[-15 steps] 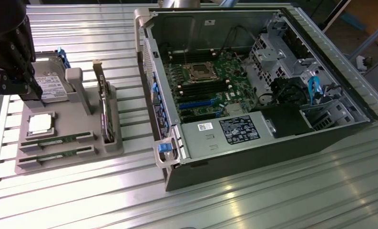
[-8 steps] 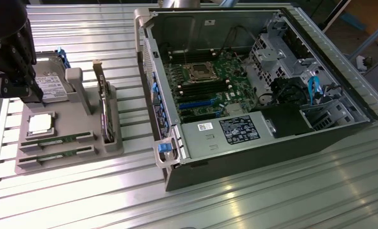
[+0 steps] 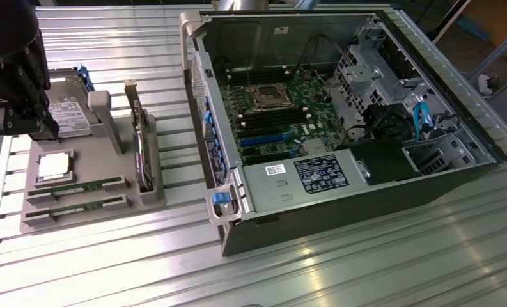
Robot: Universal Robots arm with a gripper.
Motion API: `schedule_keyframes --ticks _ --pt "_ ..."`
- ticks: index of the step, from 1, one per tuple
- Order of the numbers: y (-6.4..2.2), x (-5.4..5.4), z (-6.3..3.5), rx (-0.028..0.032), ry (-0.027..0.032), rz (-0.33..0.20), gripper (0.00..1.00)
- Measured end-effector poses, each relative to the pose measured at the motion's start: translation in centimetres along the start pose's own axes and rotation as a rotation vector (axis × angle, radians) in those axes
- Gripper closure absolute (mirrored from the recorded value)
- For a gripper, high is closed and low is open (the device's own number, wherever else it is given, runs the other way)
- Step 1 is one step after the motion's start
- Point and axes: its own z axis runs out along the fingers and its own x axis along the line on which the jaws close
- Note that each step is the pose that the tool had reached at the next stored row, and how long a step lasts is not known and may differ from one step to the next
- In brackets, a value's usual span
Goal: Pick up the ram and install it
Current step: 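Pick up the ram and move it above insertion slot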
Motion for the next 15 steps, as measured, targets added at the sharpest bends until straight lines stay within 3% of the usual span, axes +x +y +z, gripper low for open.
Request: schedule_keyframes --ticks 11,14,15 --pt "0.0 0.0 0.0 0.0 0.0 0.0 0.89" --pt "0.0 0.0 0.0 0.0 0.0 0.0 0.76" --pt "0.0 0.0 0.0 0.0 0.0 0.0 0.76"
